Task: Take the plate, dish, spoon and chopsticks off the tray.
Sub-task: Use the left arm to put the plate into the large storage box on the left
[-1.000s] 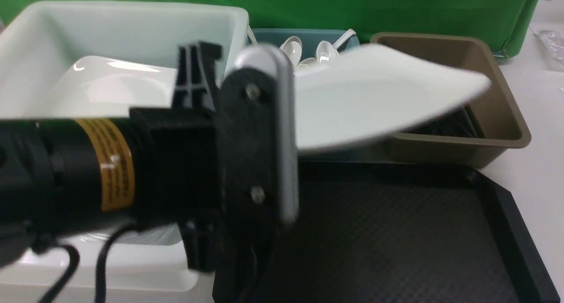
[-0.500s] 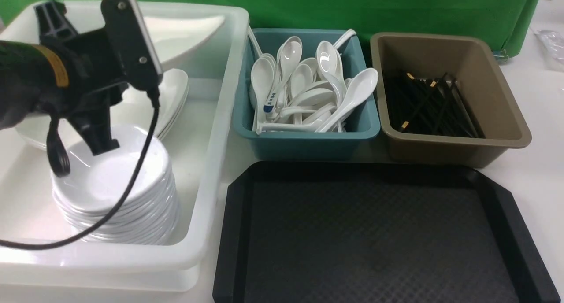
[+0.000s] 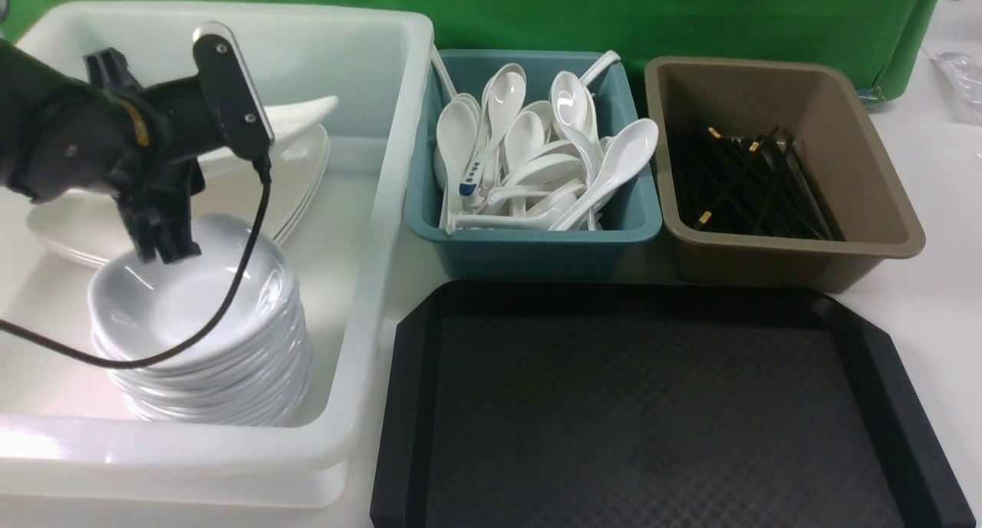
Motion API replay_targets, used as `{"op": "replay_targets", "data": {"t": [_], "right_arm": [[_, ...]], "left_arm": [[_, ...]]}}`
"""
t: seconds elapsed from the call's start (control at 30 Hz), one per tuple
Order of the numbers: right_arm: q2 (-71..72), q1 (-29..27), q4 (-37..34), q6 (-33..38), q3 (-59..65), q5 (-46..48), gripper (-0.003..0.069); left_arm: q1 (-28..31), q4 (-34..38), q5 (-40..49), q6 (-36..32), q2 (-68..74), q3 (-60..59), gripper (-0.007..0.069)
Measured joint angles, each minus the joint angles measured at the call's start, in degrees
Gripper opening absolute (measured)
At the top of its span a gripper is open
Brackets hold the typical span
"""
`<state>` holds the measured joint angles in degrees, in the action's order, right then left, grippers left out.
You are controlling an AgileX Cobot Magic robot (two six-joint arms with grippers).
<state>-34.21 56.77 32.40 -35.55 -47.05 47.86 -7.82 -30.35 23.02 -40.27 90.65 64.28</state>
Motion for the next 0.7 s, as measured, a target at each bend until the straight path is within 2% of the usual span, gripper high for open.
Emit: {"op": "replay_targets", "data": {"t": [0.17,0.23,0.3,0.33,0.43,0.5,0.57,0.6,0.7], "right_arm": [[0.00,0.00,-1.17,1.15,0.00,-0.01,0.0022],[0.00,0.00,-1.70,1.72,0.00,-0.01,0.0022],[0.00,0.00,-2.53,2.02,0.00,-0.11,0.0022],[0.00,0.00,-2.55,2.02,0.00,-0.07,0.0022],[0.00,0.00,-3.25,2.14,0.00,-0.13,0.0022],[0.00,0.00,-3.38,2.14,0.00,-0.13,0.0022],[0.00,0.00,-3.66,2.19,0.00,-0.13,0.0022],[0.00,0.00,-3.66,2.20,0.00,-0.13,0.0022],[0.00,0.00,-3.73,2.31,0.00,-0.13,0.0022]], "left_arm": [[0.00,-0.65,0.16,-0.07,1.61,0.06,0.0052],[0.01,-1.06,0.09,-0.07,1.75,0.10,0.0089],[0.01,-1.29,-0.34,-0.08,1.75,0.18,0.0176],[0.01,-1.29,-0.46,-0.08,1.75,0.18,0.0184],[0.01,-0.08,-0.48,-0.01,1.37,0.18,0.0346],[0.01,1.09,-0.39,-0.01,1.13,0.24,0.0388],[0.01,4.35,0.19,0.05,-0.12,0.43,0.0484],[0.01,4.78,0.19,0.05,-0.25,0.43,0.0491],[0.01,7.47,1.27,0.17,-2.75,0.54,0.0575]]}}
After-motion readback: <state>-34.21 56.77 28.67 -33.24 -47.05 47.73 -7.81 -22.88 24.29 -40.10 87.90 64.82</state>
